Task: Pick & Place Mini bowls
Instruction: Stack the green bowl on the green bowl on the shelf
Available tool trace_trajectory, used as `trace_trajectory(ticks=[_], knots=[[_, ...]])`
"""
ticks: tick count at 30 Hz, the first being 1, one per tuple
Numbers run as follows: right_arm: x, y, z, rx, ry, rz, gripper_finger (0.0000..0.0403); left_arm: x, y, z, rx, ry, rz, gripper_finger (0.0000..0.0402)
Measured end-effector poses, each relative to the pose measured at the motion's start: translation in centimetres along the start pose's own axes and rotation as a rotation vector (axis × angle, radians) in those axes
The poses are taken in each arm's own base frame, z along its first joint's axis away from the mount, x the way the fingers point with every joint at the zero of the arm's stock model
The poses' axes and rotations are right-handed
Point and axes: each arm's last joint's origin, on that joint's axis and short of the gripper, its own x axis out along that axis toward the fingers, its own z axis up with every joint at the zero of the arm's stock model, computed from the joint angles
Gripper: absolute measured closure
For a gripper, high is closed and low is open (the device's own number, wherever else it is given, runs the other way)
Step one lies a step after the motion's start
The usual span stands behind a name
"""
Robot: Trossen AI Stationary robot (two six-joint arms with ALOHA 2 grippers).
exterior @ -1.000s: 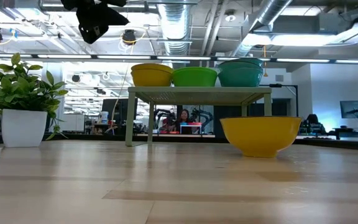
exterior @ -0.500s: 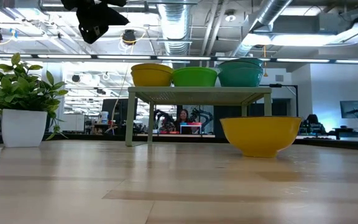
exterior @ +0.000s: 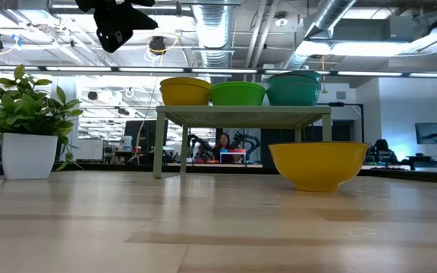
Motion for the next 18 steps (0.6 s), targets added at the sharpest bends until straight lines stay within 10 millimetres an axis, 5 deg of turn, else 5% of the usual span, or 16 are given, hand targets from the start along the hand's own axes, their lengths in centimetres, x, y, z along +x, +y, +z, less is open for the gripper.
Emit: trace_trajectory(ticks=[8,18], knots=[[-4.0,-0.7,1.1,0.062,-0.050,0.061,0.0402,0.0,0.0,0.1,-0.001,-0.008,-0.004,0.0252],[-8.5,-1.1,4.3,-0.141,-0.236,0.058,0.0402,0.0,-0.1,0.2,-0.004,-0.019,-0.009,0.0252]])
